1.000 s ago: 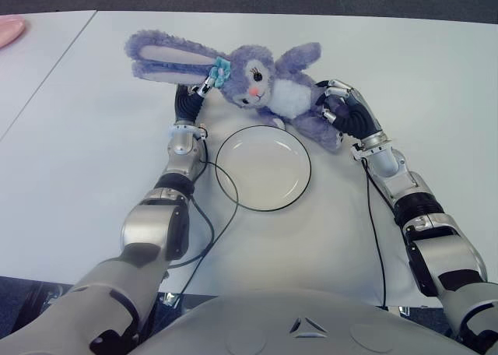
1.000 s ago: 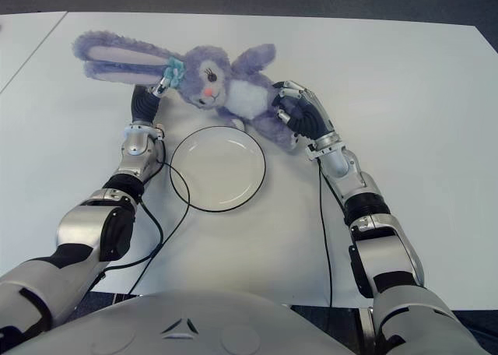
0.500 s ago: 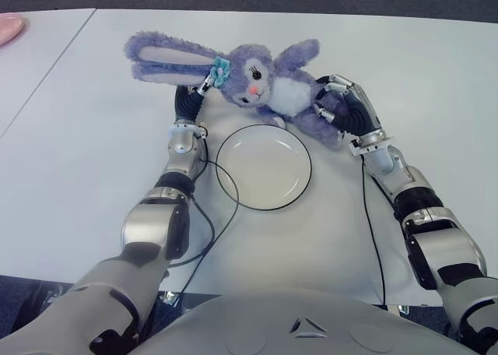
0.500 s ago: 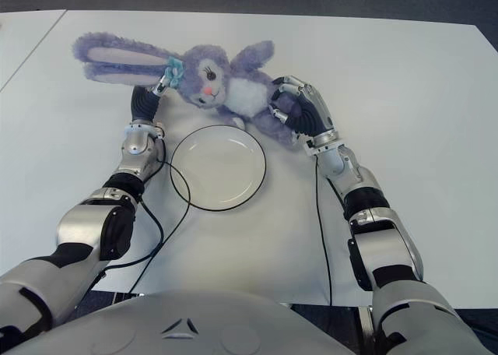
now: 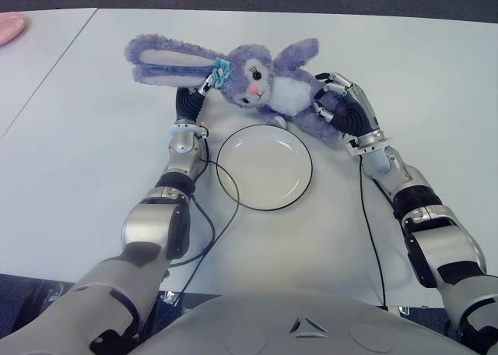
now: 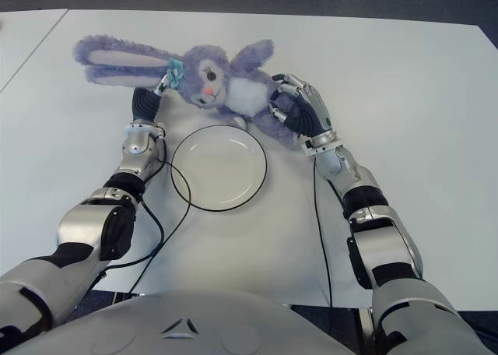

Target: Put the doll into the plate.

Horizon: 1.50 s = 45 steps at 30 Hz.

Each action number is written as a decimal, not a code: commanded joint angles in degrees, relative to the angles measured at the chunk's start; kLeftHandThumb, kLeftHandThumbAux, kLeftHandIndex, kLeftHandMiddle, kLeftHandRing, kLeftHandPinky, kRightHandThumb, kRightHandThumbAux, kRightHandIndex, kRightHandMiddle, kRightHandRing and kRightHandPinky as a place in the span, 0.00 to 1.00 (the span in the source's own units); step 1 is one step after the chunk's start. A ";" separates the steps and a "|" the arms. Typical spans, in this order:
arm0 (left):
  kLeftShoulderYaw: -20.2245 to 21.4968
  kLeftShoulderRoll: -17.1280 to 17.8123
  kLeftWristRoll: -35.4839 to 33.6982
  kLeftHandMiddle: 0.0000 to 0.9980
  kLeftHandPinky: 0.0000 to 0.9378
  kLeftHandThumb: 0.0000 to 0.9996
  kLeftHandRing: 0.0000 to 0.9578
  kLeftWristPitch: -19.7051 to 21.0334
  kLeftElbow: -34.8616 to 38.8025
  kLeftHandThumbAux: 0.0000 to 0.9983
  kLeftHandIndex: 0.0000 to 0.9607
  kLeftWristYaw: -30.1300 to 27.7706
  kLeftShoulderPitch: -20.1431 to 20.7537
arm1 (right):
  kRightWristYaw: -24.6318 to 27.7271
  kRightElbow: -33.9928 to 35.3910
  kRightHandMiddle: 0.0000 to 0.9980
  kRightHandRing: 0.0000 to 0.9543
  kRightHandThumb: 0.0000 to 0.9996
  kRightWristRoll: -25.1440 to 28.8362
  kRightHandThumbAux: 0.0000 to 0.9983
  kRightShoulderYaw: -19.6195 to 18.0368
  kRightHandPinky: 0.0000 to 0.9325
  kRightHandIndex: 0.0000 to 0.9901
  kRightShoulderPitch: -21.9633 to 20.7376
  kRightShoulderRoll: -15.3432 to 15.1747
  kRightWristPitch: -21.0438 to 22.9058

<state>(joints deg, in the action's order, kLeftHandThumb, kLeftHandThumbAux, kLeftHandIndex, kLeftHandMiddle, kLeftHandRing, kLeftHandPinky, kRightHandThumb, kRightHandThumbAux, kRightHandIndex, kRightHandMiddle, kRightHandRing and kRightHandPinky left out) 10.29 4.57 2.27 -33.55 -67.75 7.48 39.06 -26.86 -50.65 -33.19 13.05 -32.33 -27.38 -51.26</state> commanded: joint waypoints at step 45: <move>-0.06 -2.64 0.53 0.11 0.13 0.00 0.12 7.36 -9.31 0.50 0.07 0.00 -15.11 | -7.00 1.65 0.05 0.05 0.30 -1.39 0.61 -2.24 0.05 0.07 -1.13 2.58 11.06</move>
<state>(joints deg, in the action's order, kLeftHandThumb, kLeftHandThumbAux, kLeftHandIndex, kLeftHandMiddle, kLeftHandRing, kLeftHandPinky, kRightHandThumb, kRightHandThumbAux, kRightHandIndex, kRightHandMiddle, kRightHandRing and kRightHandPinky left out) 10.22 4.32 2.29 -33.56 -67.75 7.48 39.24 -28.07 -48.81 -31.19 10.49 -32.64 -25.70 -44.12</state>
